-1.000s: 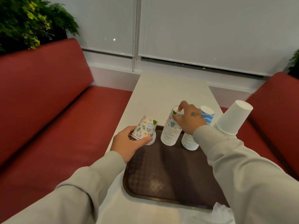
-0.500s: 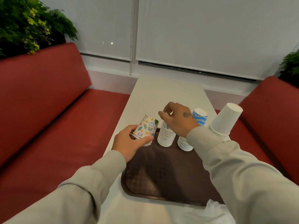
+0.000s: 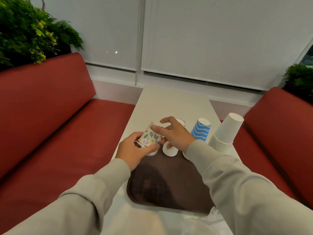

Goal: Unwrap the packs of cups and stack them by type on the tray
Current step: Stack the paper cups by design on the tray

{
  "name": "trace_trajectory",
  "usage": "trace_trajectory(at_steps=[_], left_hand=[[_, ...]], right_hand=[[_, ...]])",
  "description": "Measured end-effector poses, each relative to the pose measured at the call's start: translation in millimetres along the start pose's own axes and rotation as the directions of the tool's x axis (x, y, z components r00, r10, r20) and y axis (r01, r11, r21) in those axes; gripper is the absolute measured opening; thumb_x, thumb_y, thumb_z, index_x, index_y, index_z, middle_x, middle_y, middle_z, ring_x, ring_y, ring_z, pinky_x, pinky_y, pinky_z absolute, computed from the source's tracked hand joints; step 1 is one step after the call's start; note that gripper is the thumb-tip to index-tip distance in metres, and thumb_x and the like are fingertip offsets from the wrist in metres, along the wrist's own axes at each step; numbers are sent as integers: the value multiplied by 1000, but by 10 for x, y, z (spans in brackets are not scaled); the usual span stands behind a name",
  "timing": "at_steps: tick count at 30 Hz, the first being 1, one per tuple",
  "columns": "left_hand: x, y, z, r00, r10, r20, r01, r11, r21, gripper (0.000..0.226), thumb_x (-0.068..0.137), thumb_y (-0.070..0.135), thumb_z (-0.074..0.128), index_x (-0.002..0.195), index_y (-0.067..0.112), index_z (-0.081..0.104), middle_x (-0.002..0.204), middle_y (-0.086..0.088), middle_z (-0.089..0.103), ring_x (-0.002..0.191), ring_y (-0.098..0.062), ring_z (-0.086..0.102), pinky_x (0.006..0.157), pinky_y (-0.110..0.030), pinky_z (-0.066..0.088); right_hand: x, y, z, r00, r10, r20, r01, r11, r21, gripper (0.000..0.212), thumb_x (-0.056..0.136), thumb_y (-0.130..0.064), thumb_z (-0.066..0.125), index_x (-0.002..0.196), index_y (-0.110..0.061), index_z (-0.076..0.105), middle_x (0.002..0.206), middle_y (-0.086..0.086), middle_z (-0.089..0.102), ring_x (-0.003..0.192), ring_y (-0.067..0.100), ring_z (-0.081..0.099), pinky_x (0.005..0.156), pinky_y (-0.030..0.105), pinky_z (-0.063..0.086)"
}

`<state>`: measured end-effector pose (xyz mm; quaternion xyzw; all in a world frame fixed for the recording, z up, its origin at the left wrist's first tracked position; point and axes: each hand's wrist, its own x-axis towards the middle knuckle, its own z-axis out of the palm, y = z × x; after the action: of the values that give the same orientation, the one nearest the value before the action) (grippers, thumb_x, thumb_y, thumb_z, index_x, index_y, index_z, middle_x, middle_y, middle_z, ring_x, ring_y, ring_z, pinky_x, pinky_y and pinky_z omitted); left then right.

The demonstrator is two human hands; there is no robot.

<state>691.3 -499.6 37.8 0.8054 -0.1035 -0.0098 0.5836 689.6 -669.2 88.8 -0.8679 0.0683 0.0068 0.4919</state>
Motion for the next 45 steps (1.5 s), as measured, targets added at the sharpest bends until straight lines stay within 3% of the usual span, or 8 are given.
trace_trajectory(at_steps=[8, 15, 19, 24, 31, 36, 41, 45], left_hand=[[18, -41, -8, 1000, -24, 17, 24, 1000, 8, 73, 65, 48, 85, 129, 26, 58, 117, 10, 65, 102, -10, 62, 79, -23, 56], [46, -173, -31, 999, -48, 1, 48, 998, 43, 62, 69, 45, 85, 122, 24, 62, 110, 10, 68, 94, -4, 63, 64, -12, 49], [80, -242, -28, 997, -70, -28, 71, 997, 22, 65, 68, 45, 85, 124, 22, 62, 113, 7, 68, 97, -9, 64, 64, -14, 50], [119, -287, -20, 997, -72, -33, 72, 997, 4, 65, 68, 45, 86, 124, 23, 61, 113, 8, 67, 98, -9, 63, 65, -13, 49], [168, -367, -40, 996, -78, -46, 78, 997, -6, 65, 64, 46, 88, 120, 24, 64, 108, 10, 70, 95, -6, 66, 66, -14, 52], [187, -361, -43, 996, -77, -43, 76, 997, -18, 61, 65, 43, 89, 117, 26, 64, 107, 10, 70, 94, -4, 65, 67, -16, 52], [188, -282, -34, 998, -56, -33, 56, 998, -2, 64, 67, 44, 86, 122, 24, 61, 111, 9, 67, 96, -5, 63, 68, -17, 53], [159, -182, -1, 999, -49, -17, 49, 999, 6, 65, 70, 43, 85, 126, 24, 58, 116, 7, 65, 102, -12, 62, 72, -20, 55]], right_hand=[[49, 60, -3, 998, 9, -57, -5, 998, 57, 45, 88, -45, 71, 121, -25, 46, 106, 7, 66, 73, 16, 65, 56, 25, 48], [180, 11, -349, 957, -55, -286, 43, 998, -48, 35, 90, -48, 66, 113, -28, 48, 104, 1, 62, 87, 18, 65, 64, 27, 51], [267, -19, -564, 914, -109, -392, 63, 990, -127, 35, 94, -42, 63, 116, -24, 44, 112, 5, 60, 96, 25, 63, 71, 35, 53], [386, 37, -618, 905, -160, -393, 36, 952, -305, 34, 94, -38, 63, 117, -23, 41, 120, 9, 59, 99, 30, 61, 85, 50, 56], [461, 308, -461, 934, -80, -349, -66, 920, -386, 34, 94, -37, 62, 115, -20, 41, 114, 9, 58, 97, 31, 59, 86, 46, 52], [457, 551, -313, 954, -17, -299, -118, 896, -428, 30, 96, -34, 58, 116, -20, 41, 116, 13, 56, 94, 31, 57, 74, 35, 44], [371, 477, -300, 937, -93, -336, -73, 890, -450, 40, 95, -35, 59, 129, -21, 43, 127, 9, 45, 102, 31, 56, 81, 35, 45], [209, 236, -339, 927, -187, -325, 74, 941, -329, 39, 94, -44, 59, 126, -27, 45, 120, 2, 54, 98, 23, 59, 86, 40, 52]])
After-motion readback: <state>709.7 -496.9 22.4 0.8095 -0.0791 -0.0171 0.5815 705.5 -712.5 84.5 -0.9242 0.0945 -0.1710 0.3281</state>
